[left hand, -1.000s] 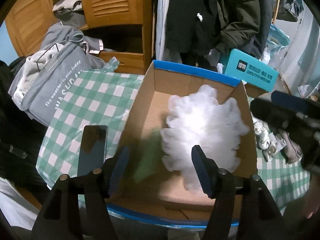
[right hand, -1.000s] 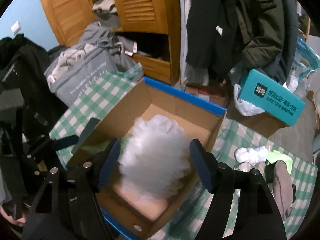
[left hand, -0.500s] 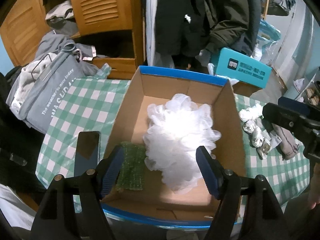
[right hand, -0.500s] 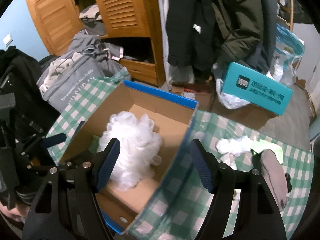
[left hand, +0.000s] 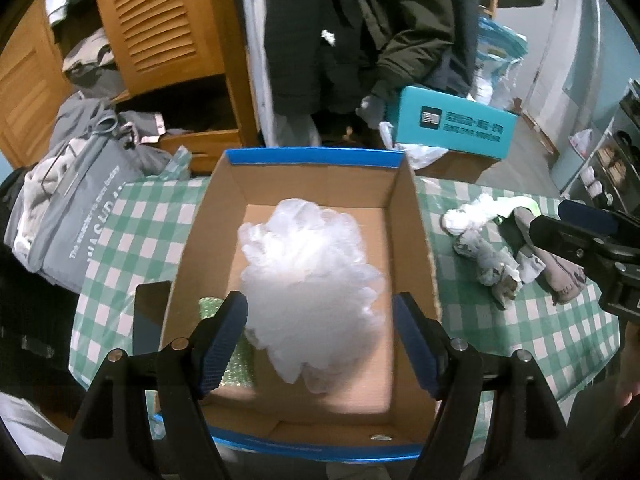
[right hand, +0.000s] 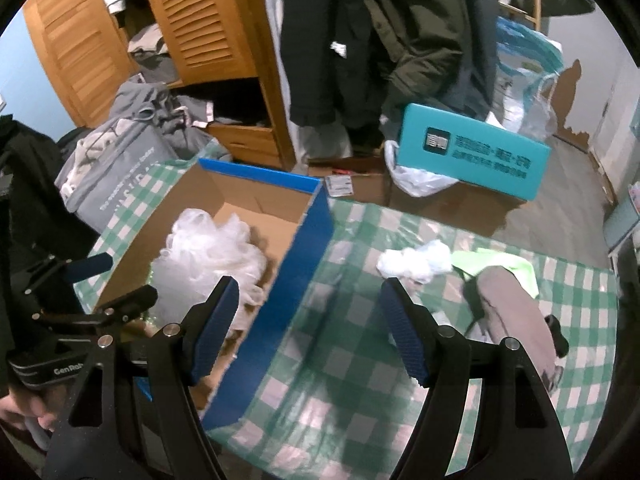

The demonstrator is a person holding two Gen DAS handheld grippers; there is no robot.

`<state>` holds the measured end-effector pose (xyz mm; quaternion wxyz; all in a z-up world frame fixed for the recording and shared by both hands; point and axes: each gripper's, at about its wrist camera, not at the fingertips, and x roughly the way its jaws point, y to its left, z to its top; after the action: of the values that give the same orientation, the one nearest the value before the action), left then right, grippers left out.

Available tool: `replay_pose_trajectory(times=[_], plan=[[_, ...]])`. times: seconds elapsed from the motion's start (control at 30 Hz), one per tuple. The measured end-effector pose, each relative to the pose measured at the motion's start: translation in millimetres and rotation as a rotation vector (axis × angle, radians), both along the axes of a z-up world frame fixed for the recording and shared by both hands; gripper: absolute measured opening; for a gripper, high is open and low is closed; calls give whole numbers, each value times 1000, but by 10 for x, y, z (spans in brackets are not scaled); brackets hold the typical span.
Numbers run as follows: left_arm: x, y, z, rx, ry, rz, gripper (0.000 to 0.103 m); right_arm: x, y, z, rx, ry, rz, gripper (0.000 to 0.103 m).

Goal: Organize soft objects
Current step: 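Withdraw both open tools from the box back over the table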

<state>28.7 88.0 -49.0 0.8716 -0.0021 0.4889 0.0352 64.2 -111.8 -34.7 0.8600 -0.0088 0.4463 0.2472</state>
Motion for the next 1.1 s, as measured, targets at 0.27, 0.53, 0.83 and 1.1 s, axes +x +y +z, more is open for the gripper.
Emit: replay_pose_trajectory(times=[0.27,0.53,0.83,1.1], plan=[[66,-226,-17,7,14,-38,77,-32,-353,-12,-9,-11,-43,74],[120,-470,-44,24,22,-82,78,-47,-683,-66,-15,-9,-93,75],[194,-741,-66,33,32,-126,78,-49,-983,-192,-19,24,-157,75],[261,-963,-128,27,56,-158,80,-41,-1280,-273,-41,30,-219,75]])
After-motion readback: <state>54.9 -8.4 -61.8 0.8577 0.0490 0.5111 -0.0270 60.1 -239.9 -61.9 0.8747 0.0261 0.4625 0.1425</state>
